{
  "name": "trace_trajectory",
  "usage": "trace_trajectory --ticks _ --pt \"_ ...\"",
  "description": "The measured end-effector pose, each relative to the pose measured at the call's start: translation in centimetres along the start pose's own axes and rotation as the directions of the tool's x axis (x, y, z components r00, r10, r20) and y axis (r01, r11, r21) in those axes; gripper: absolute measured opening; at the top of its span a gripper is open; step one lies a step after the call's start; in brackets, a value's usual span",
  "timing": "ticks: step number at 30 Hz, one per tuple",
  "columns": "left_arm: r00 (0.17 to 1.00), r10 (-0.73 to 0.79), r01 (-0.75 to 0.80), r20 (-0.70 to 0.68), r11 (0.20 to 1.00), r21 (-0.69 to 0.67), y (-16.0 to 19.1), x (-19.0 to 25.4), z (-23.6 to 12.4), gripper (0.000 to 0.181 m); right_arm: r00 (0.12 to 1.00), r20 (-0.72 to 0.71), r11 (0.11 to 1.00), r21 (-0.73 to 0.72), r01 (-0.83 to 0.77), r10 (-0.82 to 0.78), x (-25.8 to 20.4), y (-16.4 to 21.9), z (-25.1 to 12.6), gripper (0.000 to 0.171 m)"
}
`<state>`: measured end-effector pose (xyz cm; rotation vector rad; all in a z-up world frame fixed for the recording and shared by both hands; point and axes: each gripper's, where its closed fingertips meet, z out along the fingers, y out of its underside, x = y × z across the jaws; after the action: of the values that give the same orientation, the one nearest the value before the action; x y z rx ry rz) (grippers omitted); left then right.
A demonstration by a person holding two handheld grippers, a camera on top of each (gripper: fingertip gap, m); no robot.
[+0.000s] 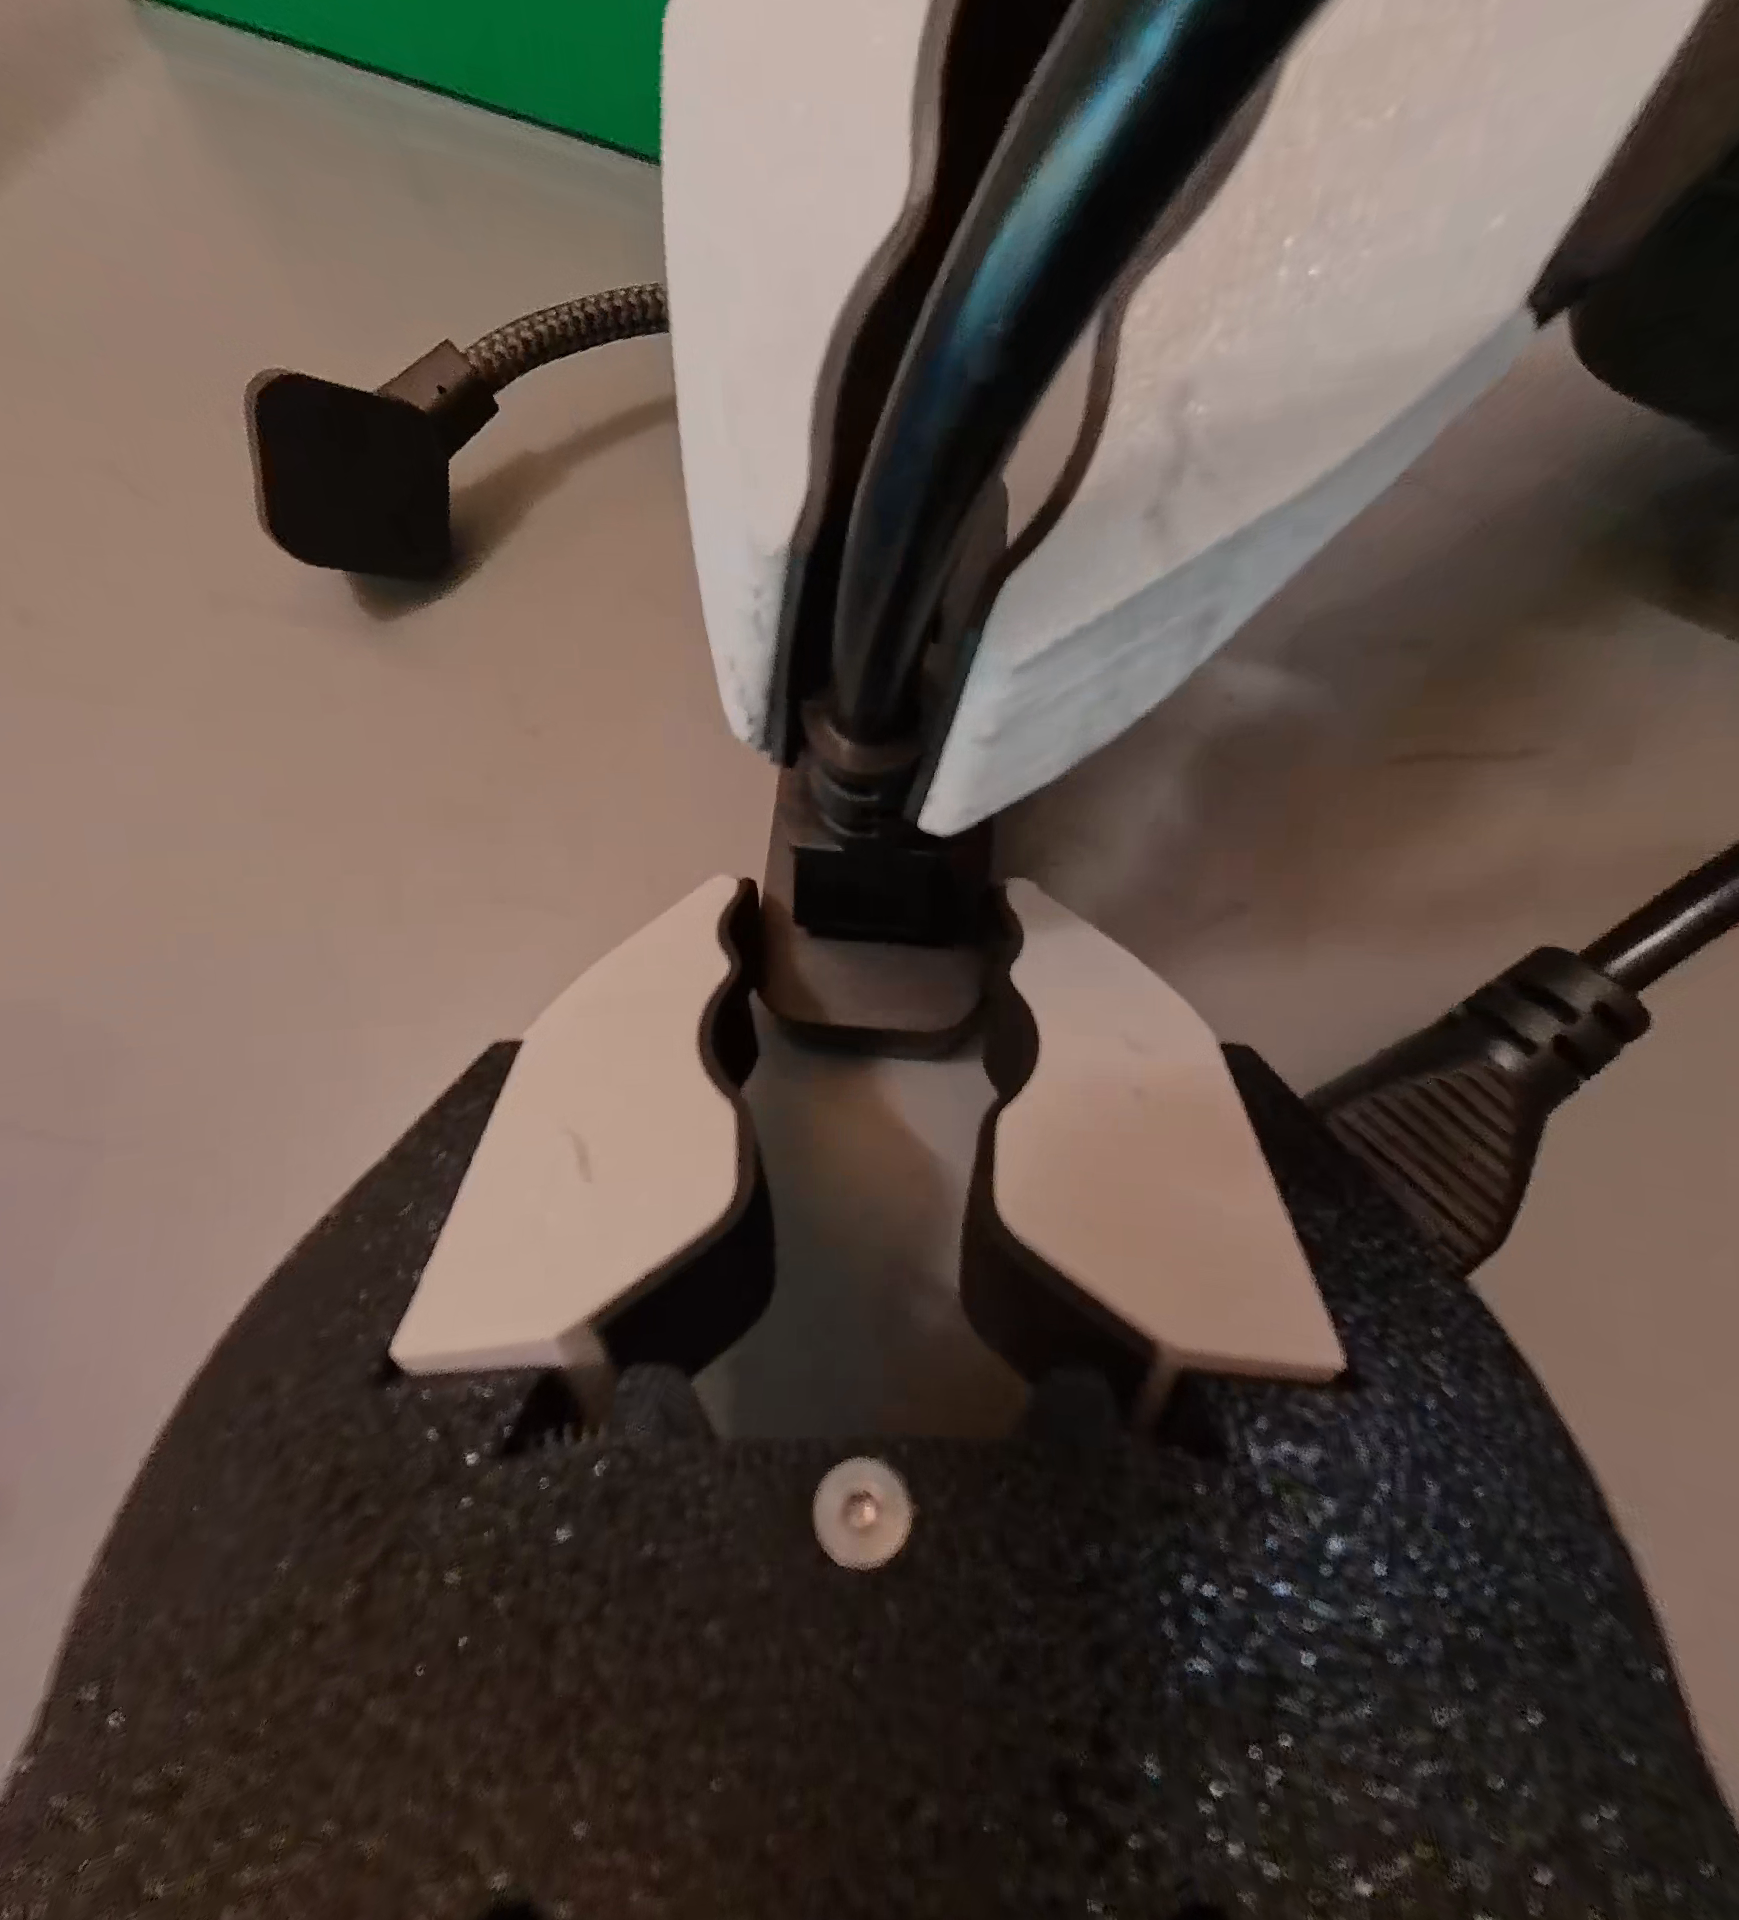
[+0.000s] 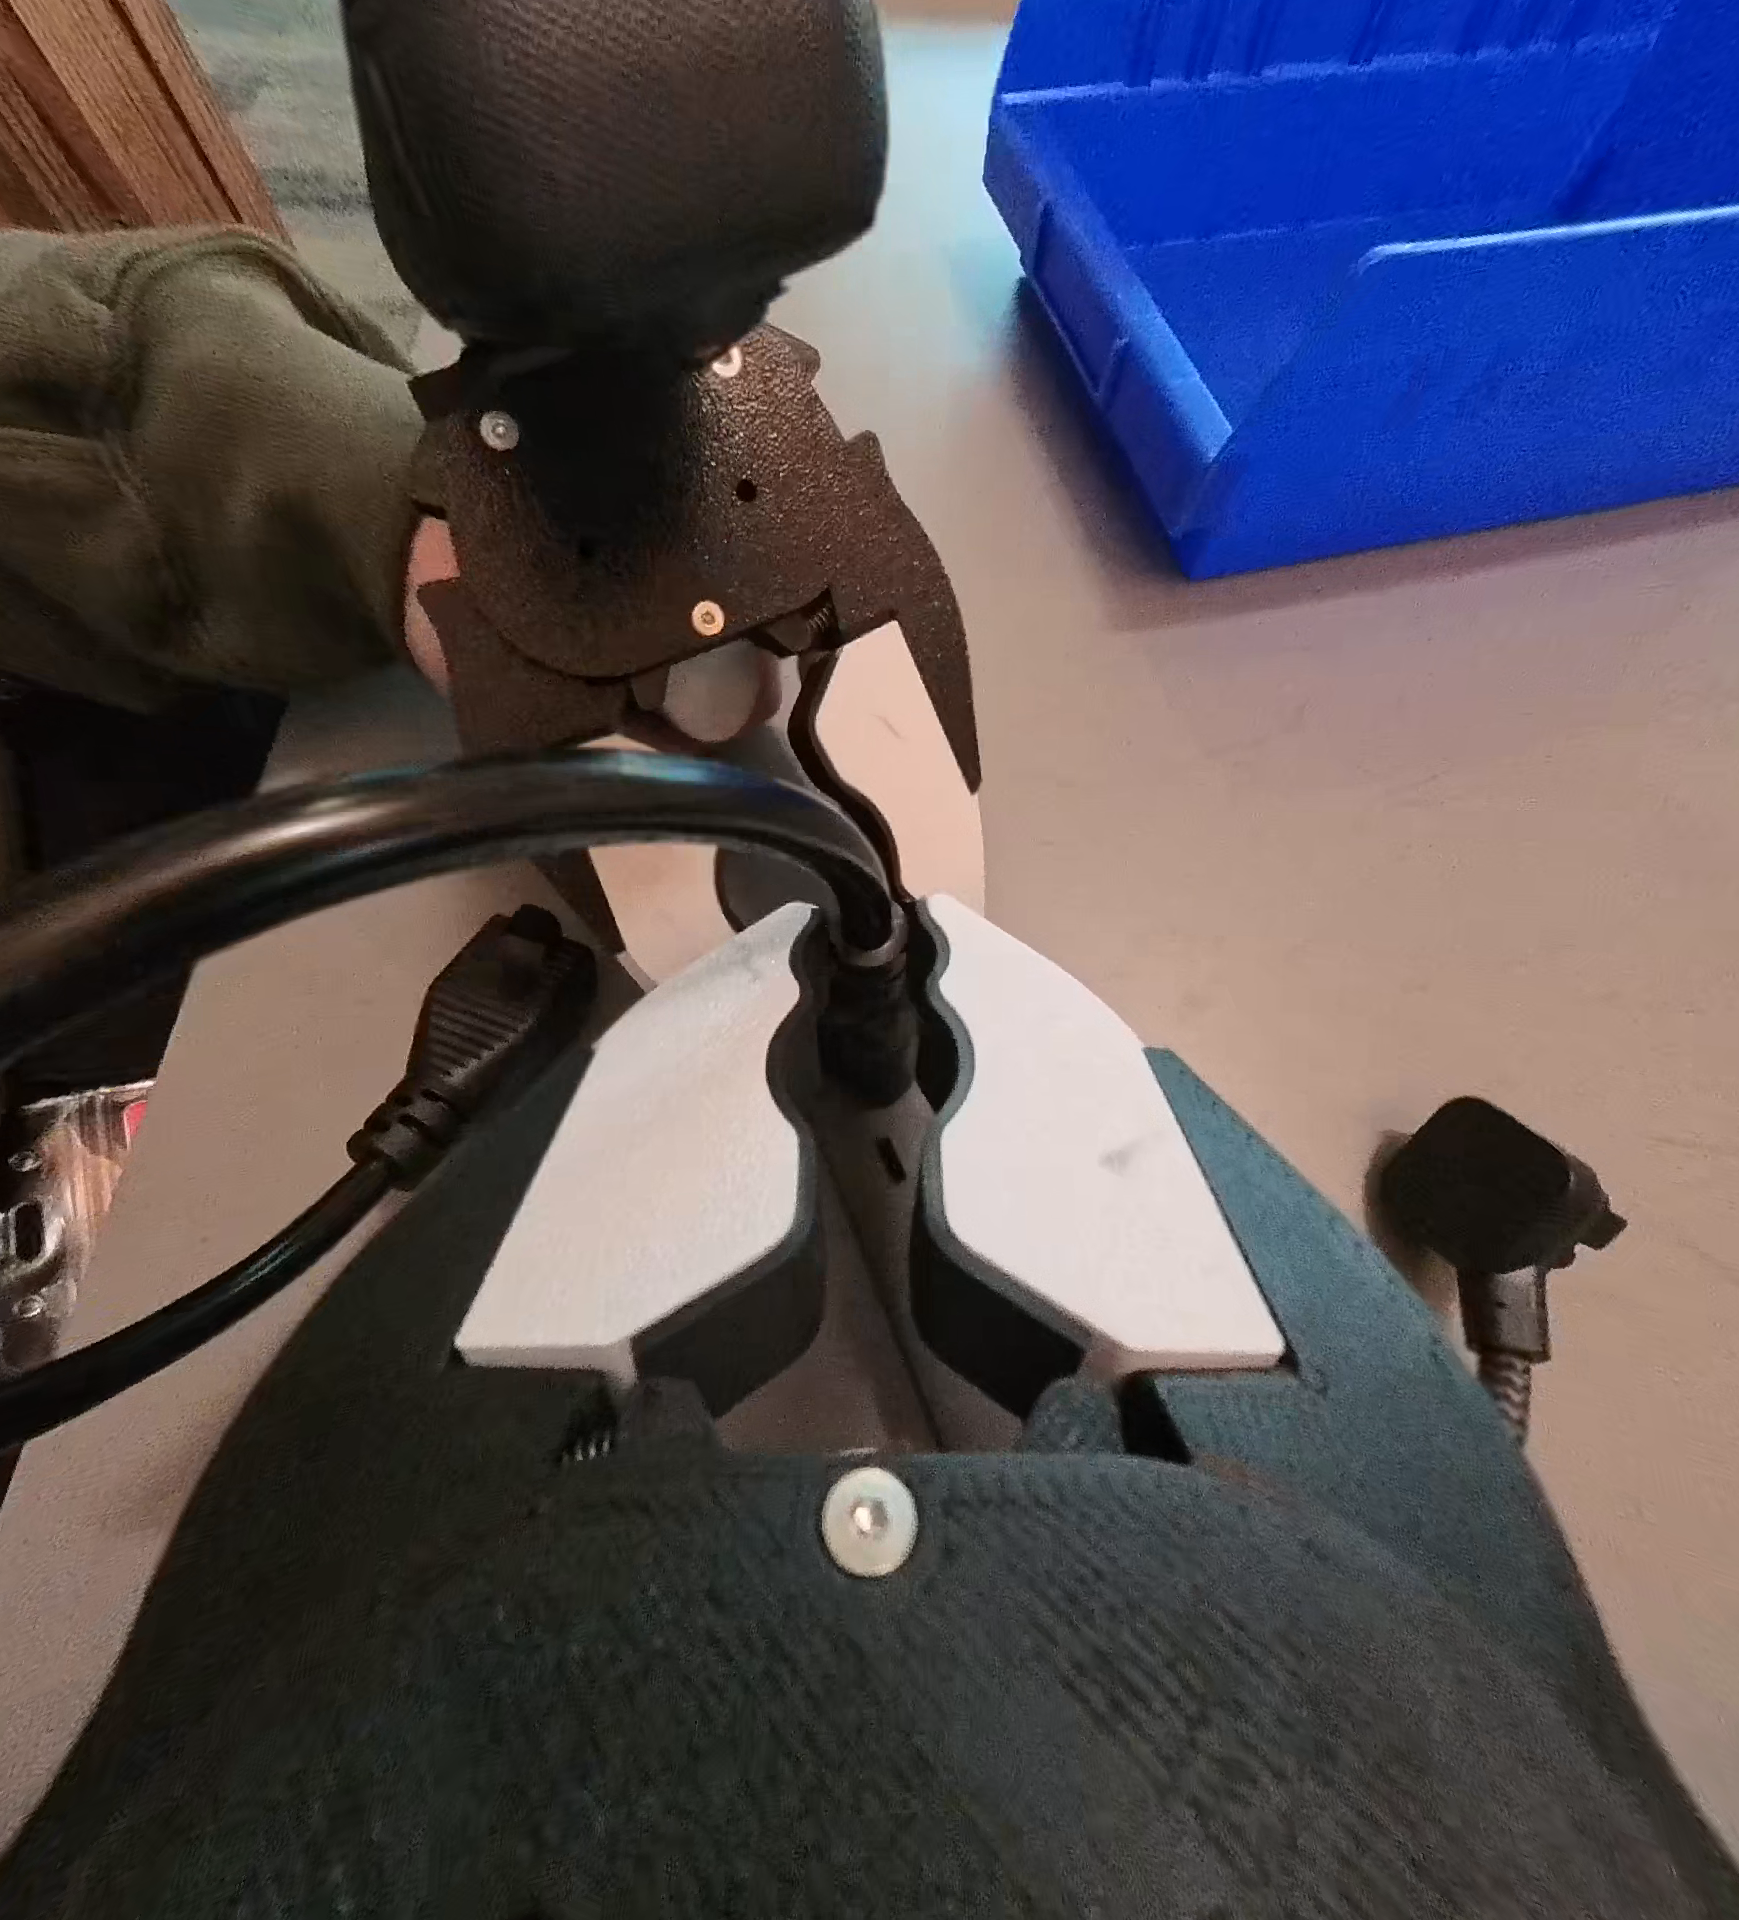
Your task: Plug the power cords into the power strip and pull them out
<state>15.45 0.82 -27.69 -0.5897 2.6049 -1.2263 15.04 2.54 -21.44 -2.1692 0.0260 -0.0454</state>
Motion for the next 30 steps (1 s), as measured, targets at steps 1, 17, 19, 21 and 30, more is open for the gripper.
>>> trace_trajectory --ticks 1,17,19,21,30 --pt "1.0 0.007 -0.007 0.001 1.0 0.0 0.0 0.0 0.0 0.041 1.0 0.005 1.0 0.013 0.002 -0.002 -0.1 -0.1 0.0 0.014" --pt "1.0 0.016 -0.016 -0.013 1.0 0.004 -0.3 0.0 0.3 0.041 0.994 0.067 0.988 0.125 -0.091 0.083 0.4 -0.1 -0.6 0.014" --pt "0.999 0.051 -0.051 -0.014 0.999 0.016 -0.4 0.3 0.2 0.041 0.997 0.078 0.994 0.105 -0.001 -0.007 -0.8 -0.3 -0.6 0.014" --pt "0.998 0.055 -0.055 -0.014 0.998 0.006 -0.3 0.3 0.4 0.041 0.998 0.068 0.997 0.074 -0.008 0.003 -0.2 0.1 -0.8 0.013" --pt "0.997 0.068 -0.067 -0.029 0.998 0.017 -0.4 0.5 0.3 0.041 0.997 0.076 0.999 0.049 0.023 -0.027 -0.9 -0.2 -0.8 0.013"
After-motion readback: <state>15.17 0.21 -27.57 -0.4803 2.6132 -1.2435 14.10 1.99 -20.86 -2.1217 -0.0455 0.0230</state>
